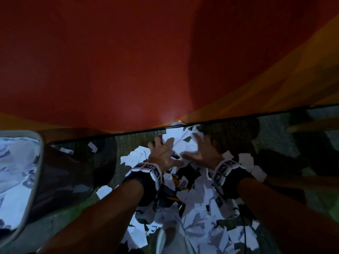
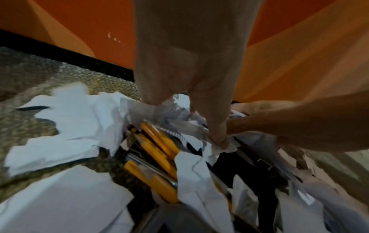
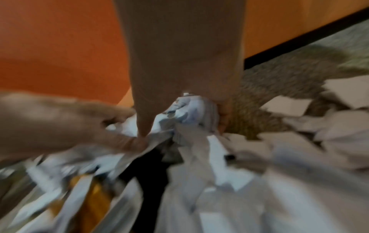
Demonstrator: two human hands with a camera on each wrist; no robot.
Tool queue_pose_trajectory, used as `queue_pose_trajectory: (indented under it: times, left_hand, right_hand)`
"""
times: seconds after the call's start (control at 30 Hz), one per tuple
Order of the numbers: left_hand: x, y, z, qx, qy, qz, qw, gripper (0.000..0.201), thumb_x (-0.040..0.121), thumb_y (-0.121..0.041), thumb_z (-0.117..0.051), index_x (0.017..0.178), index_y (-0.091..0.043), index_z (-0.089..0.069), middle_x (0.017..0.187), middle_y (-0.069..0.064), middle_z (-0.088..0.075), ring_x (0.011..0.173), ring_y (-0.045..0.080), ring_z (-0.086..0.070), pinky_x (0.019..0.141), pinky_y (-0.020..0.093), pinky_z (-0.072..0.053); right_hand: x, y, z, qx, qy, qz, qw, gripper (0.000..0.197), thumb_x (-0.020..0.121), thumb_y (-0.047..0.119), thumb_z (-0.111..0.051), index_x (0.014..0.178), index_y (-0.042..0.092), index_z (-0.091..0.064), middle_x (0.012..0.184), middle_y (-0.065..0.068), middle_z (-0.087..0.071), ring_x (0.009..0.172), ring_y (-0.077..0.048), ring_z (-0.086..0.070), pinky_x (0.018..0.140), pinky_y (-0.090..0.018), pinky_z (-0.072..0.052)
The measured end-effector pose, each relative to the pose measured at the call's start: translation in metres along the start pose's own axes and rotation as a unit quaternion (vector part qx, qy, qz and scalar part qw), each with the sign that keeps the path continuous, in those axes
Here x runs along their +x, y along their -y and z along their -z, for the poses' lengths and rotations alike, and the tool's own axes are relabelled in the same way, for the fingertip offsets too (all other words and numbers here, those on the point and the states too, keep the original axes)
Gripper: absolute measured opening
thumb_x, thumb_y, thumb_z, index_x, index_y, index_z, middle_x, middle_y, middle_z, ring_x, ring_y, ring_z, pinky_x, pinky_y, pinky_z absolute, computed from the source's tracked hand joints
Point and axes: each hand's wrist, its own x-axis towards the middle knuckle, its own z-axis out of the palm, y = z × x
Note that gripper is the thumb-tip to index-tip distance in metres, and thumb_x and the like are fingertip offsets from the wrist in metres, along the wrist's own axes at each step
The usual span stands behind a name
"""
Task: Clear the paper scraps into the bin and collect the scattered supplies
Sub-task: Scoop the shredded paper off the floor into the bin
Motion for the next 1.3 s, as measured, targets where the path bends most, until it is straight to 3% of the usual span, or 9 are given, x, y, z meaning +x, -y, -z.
queue_pose_trajectory:
  times: [0.2, 0.4, 0.57, 0.67, 0.83, 0.97, 1.1, 1.23, 1.3]
  left_hand:
    - [0.005, -0.001, -0.003, -0.075, 0.000, -0.077, 0.994, 0.069, 0.069, -0.048, -0.074, 0.126, -0.012, -0.059, 0.118, 0.012, -0.052, 0.113, 0.031, -0.048, 0.080, 0.028, -0.035]
    - [0.001, 0.011, 0.000, -0.222, -0.037, -0.072, 0.972, 0.024, 0.081, 0.001, -0.076, 0.104, 0.001, -0.066, 0.110, 0.009, -0.056, 0.113, 0.023, -0.055, 0.088, 0.016, -0.038]
    - [-0.015, 0.018, 0.033, -0.284, -0.062, -0.082, 0.953, 0.025, 0.082, 0.000, -0.076, 0.087, -0.019, -0.061, 0.125, 0.012, -0.062, 0.123, 0.021, -0.055, 0.111, 0.035, -0.040]
    - [-0.042, 0.016, 0.073, -0.230, -0.083, -0.053, 0.968, 0.022, 0.085, -0.013, -0.078, 0.085, -0.027, -0.062, 0.121, 0.009, -0.062, 0.120, 0.022, -0.055, 0.100, 0.029, -0.043]
    - [-0.108, 0.019, 0.134, -0.172, -0.108, -0.073, 0.976, 0.017, 0.085, -0.016, -0.078, 0.085, -0.027, -0.064, 0.096, 0.000, -0.064, 0.097, 0.016, -0.059, 0.081, 0.022, -0.042]
    - [-0.166, 0.027, 0.173, -0.148, -0.112, -0.068, 0.980, 0.010, 0.085, -0.017, -0.078, 0.083, -0.022, -0.069, 0.096, 0.004, -0.073, 0.088, 0.018, -0.065, 0.084, 0.029, -0.051]
    - [-0.226, 0.046, 0.208, -0.141, -0.158, -0.061, 0.975, 0.008, 0.084, -0.021, -0.079, 0.081, -0.023, -0.072, 0.090, -0.004, -0.075, 0.087, 0.020, -0.068, 0.080, 0.030, -0.053]
    - [-0.281, 0.063, 0.224, -0.168, -0.224, -0.046, 0.959, 0.006, 0.087, -0.022, -0.076, 0.086, -0.019, -0.071, 0.090, -0.004, -0.072, 0.080, 0.007, -0.063, 0.067, 0.020, -0.044]
    - [-0.300, 0.067, 0.225, -0.214, -0.242, -0.039, 0.945, 0.007, 0.088, -0.017, -0.075, 0.091, -0.012, -0.070, 0.086, -0.001, -0.070, 0.066, 0.002, -0.060, 0.060, 0.014, -0.045]
  right_hand:
    - [-0.001, 0.024, -0.016, 0.080, -0.003, 0.047, 0.996, 0.065, 0.076, 0.034, -0.077, 0.136, 0.022, -0.055, 0.133, -0.009, -0.053, 0.119, -0.026, -0.052, 0.097, -0.036, -0.047]
    - [-0.003, 0.026, 0.002, 0.088, -0.005, 0.072, 0.994, 0.034, 0.079, 0.012, -0.074, 0.112, 0.008, -0.071, 0.112, -0.010, -0.070, 0.105, -0.025, -0.065, 0.082, -0.026, -0.050]
    - [-0.010, 0.026, 0.035, 0.125, -0.026, 0.080, 0.989, 0.026, 0.077, 0.019, -0.080, 0.102, 0.017, -0.072, 0.099, -0.011, -0.073, 0.083, -0.021, -0.066, 0.070, -0.027, -0.052]
    - [-0.028, 0.046, 0.060, 0.150, -0.051, 0.109, 0.981, 0.023, 0.077, 0.013, -0.080, 0.098, 0.012, -0.071, 0.101, -0.008, -0.070, 0.095, -0.019, -0.063, 0.086, -0.042, -0.052]
    - [-0.055, 0.090, 0.086, 0.139, -0.052, 0.165, 0.975, 0.024, 0.079, 0.020, -0.081, 0.099, 0.018, -0.069, 0.102, -0.002, -0.070, 0.087, -0.013, -0.063, 0.075, -0.027, -0.049]
    - [-0.077, 0.136, 0.099, 0.159, -0.052, 0.194, 0.967, 0.027, 0.072, 0.028, -0.082, 0.097, 0.026, -0.071, 0.101, 0.005, -0.072, 0.096, -0.014, -0.067, 0.087, -0.029, -0.052]
    - [-0.106, 0.181, 0.119, 0.127, -0.022, 0.259, 0.957, 0.018, 0.080, 0.015, -0.079, 0.098, 0.016, -0.073, 0.101, 0.010, -0.072, 0.098, -0.001, -0.065, 0.084, -0.009, -0.046]
    - [-0.125, 0.215, 0.127, 0.068, -0.014, 0.261, 0.963, 0.012, 0.081, 0.014, -0.077, 0.089, 0.021, -0.074, 0.100, 0.012, -0.072, 0.093, -0.016, -0.070, 0.087, -0.038, -0.057]
    - [-0.133, 0.235, 0.131, 0.046, -0.016, 0.266, 0.963, 0.011, 0.081, 0.012, -0.076, 0.087, 0.021, -0.074, 0.100, 0.008, -0.073, 0.080, -0.011, -0.069, 0.071, -0.031, -0.057]
